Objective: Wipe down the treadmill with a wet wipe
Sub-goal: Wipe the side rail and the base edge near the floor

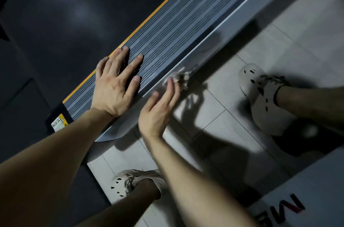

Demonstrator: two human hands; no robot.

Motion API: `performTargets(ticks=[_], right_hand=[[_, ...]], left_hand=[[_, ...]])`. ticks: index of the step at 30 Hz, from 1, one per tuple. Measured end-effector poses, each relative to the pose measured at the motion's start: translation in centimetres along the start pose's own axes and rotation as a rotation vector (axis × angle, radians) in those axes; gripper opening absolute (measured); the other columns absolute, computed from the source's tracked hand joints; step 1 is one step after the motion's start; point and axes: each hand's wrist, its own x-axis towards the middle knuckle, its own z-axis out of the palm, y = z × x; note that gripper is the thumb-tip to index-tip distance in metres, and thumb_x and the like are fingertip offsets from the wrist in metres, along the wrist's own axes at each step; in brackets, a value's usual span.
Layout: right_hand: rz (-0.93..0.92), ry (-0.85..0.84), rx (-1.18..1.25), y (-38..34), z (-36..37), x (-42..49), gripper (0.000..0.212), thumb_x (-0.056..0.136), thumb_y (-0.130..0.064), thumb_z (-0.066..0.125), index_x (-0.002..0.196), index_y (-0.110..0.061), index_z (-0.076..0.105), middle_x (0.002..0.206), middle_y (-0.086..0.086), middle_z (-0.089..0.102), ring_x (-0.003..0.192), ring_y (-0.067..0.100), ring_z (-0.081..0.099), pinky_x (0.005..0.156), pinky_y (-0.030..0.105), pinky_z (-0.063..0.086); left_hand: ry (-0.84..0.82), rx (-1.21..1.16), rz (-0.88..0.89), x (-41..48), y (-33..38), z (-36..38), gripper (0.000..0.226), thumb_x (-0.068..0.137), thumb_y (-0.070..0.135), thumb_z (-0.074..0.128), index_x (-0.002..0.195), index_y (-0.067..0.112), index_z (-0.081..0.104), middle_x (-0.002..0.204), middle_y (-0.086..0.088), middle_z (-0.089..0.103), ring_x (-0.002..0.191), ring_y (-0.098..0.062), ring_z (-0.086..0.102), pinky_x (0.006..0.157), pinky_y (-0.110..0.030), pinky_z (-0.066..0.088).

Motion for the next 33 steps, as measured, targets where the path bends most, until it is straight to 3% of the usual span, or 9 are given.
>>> performTargets(ticks=[3, 5, 10, 14, 17, 19, 23, 27, 33], right_hand=[[-0.102, -0.278, 0.008, 0.9, -1.3, -7.1, 0.057, 0.106, -0.007, 0.058, 0.161, -0.004, 0.041, 0.173, 0.010, 0.026, 0.159, 0.028, 0.030, 0.121, 0.052, 0.040], [-0.164, -0.326, 0.011, 2.4, -2.1, -6.8, 0.050, 0.108, -0.007, 0.056, 0.157, -0.005, 0.048, 0.170, 0.012, 0.030, 0.157, 0.028, 0.035, 0.118, 0.051, 0.043], [-0.039, -0.091, 0.049, 2.7, -1.9, 2.0, 0.020, 0.107, -0.005, 0.054, 0.119, -0.005, 0.070, 0.146, 0.015, 0.048, 0.126, 0.025, 0.060, 0.103, 0.043, 0.054], [0.277, 0.075, 0.230, 2.0, -0.7, 5.2, 0.056, 0.097, 0.000, 0.068, 0.146, -0.019, 0.049, 0.146, 0.015, 0.054, 0.125, 0.018, 0.065, 0.101, 0.036, 0.060], [0.427, 0.191, 0.246, 1.8, -0.4, 4.3, 0.039, 0.095, -0.003, 0.075, 0.131, -0.009, 0.064, 0.137, 0.013, 0.059, 0.117, -0.005, 0.061, 0.095, 0.031, 0.061], [0.352, 0.234, 0.143, 0.4, 0.2, 2.2, 0.027, 0.099, -0.004, 0.072, 0.125, -0.006, 0.073, 0.136, 0.012, 0.061, 0.114, -0.015, 0.054, 0.092, 0.026, 0.058], [0.091, 0.134, 0.066, -1.2, 0.9, -3.2, 0.044, 0.099, 0.006, 0.067, 0.143, 0.003, 0.062, 0.147, 0.020, 0.056, 0.131, 0.025, 0.062, 0.108, 0.034, 0.051], [0.177, 0.100, 0.048, 1.3, -0.9, 3.3, 0.035, 0.094, 0.010, 0.065, 0.122, -0.010, 0.071, 0.131, 0.014, 0.059, 0.114, 0.020, 0.060, 0.095, 0.036, 0.057], [0.181, 0.243, 0.180, 0.3, -2.1, 10.0, 0.029, 0.085, 0.013, 0.072, 0.104, -0.008, 0.077, 0.121, 0.006, 0.069, 0.099, 0.009, 0.068, 0.080, 0.007, 0.052]], left_hand=[[-0.013, -0.004, -0.011, 0.1, -0.1, 0.0, 0.054, 0.114, 0.047, 0.032, 0.166, 0.034, 0.036, 0.173, -0.008, 0.030, 0.161, -0.028, 0.025, 0.127, -0.057, 0.020], [-0.022, 0.000, -0.015, -0.1, 0.0, 0.0, 0.054, 0.114, 0.047, 0.030, 0.166, 0.034, 0.035, 0.173, -0.008, 0.029, 0.161, -0.027, 0.025, 0.127, -0.057, 0.020], [-0.187, 0.049, -0.061, 0.2, -0.2, -0.3, 0.058, 0.113, 0.057, 0.016, 0.170, 0.043, 0.012, 0.179, -0.003, 0.006, 0.166, -0.021, 0.002, 0.132, -0.052, 0.008], [-0.419, 0.046, -0.124, 1.3, -0.8, -0.9, 0.062, 0.108, 0.063, 0.007, 0.164, 0.052, -0.014, 0.176, 0.005, -0.023, 0.160, -0.012, -0.027, 0.133, -0.049, -0.008], [-0.487, 0.072, -0.155, 1.4, -0.5, -1.0, 0.062, 0.106, 0.062, 0.002, 0.161, 0.051, -0.023, 0.172, 0.007, -0.034, 0.156, -0.009, -0.036, 0.131, -0.049, -0.013], [-0.516, 0.071, -0.165, 1.6, -0.4, -1.3, 0.063, 0.104, 0.062, 0.001, 0.161, 0.052, -0.024, 0.170, 0.008, -0.037, 0.155, -0.008, -0.037, 0.131, -0.047, -0.015], [-0.586, 0.088, -0.186, 2.2, -0.1, -2.0, 0.063, 0.101, 0.064, 0.000, 0.155, 0.055, -0.032, 0.167, 0.009, -0.043, 0.152, -0.006, -0.041, 0.130, -0.045, -0.017], [-0.581, 0.080, -0.190, 2.3, -0.1, -2.0, 0.060, 0.098, 0.067, -0.002, 0.148, 0.061, -0.035, 0.168, 0.010, -0.042, 0.152, -0.006, -0.041, 0.130, -0.043, -0.018], [-0.477, -0.001, -0.180, 1.6, -0.1, -1.4, 0.059, 0.105, 0.062, 0.004, 0.156, 0.059, -0.024, 0.173, 0.008, -0.031, 0.157, -0.010, -0.033, 0.130, -0.048, -0.016]])
